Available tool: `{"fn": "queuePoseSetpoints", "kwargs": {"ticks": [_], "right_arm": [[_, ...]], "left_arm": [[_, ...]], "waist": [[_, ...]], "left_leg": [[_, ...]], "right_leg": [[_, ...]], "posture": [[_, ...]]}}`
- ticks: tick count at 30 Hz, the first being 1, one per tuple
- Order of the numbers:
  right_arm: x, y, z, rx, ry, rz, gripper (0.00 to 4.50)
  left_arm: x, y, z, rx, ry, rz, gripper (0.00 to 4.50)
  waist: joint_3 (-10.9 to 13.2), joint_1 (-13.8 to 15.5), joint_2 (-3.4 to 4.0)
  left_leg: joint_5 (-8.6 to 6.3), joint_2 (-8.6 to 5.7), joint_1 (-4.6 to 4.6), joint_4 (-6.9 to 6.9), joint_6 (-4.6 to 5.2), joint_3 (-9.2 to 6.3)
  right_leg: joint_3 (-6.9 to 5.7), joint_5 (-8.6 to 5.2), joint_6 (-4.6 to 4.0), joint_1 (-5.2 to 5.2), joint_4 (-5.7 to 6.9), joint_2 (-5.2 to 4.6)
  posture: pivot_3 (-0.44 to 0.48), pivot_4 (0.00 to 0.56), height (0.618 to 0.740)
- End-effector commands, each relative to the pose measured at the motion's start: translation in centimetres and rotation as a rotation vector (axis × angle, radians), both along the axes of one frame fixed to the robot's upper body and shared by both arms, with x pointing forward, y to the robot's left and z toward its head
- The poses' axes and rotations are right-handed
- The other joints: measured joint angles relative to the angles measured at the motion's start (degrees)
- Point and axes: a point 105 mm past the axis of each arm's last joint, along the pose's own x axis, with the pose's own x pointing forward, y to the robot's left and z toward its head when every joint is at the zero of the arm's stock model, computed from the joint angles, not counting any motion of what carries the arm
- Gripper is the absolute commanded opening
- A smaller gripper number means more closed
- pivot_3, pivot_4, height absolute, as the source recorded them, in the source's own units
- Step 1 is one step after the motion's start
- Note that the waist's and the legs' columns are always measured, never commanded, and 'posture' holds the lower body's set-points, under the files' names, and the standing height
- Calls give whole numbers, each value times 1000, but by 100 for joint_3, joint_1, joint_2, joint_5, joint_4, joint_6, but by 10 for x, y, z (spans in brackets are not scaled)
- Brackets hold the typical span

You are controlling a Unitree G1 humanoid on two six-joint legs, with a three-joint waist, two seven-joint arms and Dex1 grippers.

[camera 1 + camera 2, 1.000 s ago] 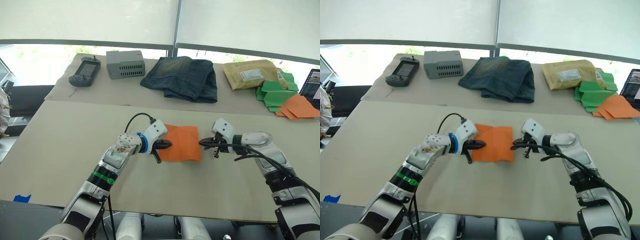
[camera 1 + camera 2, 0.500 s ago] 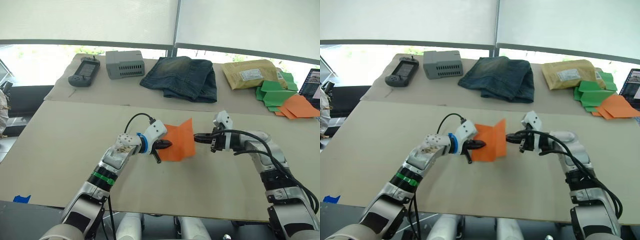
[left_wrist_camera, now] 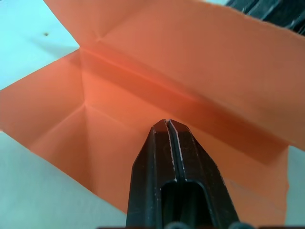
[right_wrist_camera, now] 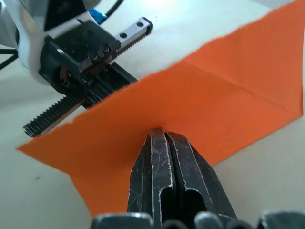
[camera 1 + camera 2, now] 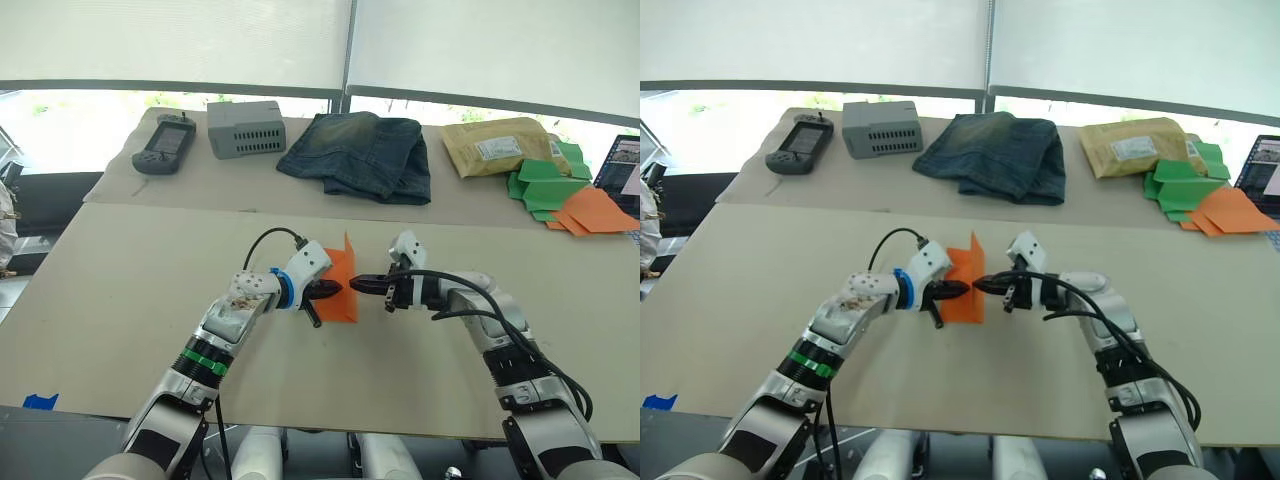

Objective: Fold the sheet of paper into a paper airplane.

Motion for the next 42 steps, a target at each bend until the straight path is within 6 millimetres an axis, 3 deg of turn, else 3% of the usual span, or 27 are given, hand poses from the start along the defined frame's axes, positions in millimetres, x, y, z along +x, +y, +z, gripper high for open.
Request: {"fn": "queuePoseSetpoints", "kwargs": {"ticks": [1,9,14,16,19,23,27,30,37,42], "right_arm": [[-2,8,2,-5,-30,15,36],[-6,24,-14,-74,-35,53,36],[-6,27,-30,-202,-64,67,36],[-4,26,-34,-257,-81,63,36],[1,22,-37,-308,-85,25,36],[3,20,-38,-319,-82,-1,36],[1,22,-38,-309,-79,-8,36],[2,20,-34,-297,-84,-33,36],[6,7,-24,-277,-96,-112,36],[15,3,-16,-255,-118,-154,36]], "left_arm": [[1,21,-11,27,53,88,0],[4,38,11,-47,55,170,0],[7,48,22,-68,32,210,0],[14,57,33,-91,-12,248,0],[25,65,69,-200,-127,271,0],[21,50,90,-277,-182,183,0],[10,22,70,-227,-126,63,0],[6,13,51,-179,-82,36,0],[-2,14,6,-33,11,31,0],[-4,16,-3,-6,36,25,0]], "waist": [[-1,-42,1],[-1,-185,2],[-1,-177,2],[-1,-183,2],[-1,-172,2],[-1,-99,1],[-1,-24,1],[-2,-21,2],[-3,-12,3],[-3,1,4]], "left_leg": [[0,1,0,-1,0,0],[0,8,3,-11,0,-14],[0,4,2,-10,-1,-22],[0,5,5,-11,-1,-27],[0,8,8,-12,-1,-31],[3,2,14,-9,-4,-30],[7,-2,12,-6,-3,-16],[7,-1,11,-7,-3,-12],[7,-1,5,-8,-2,-13],[7,-2,1,-7,-2,-14]], "right_leg": [[0,0,0,-1,1,1],[0,-2,2,-10,5,11],[0,-1,2,-7,2,4],[1,0,0,-8,3,5],[-1,0,-1,-8,8,8],[-4,3,0,3,7,5],[-4,7,6,6,1,2],[-2,7,5,4,0,4],[-2,5,5,-1,-3,6],[-4,5,5,-1,-8,3]], "posture": [[0,150,728],[0,150,728],[0,150,728],[0,150,728],[0,150,728],[0,150,728],[0,150,728],[0,150,728],[0,150,728],[0,150,728]]}}
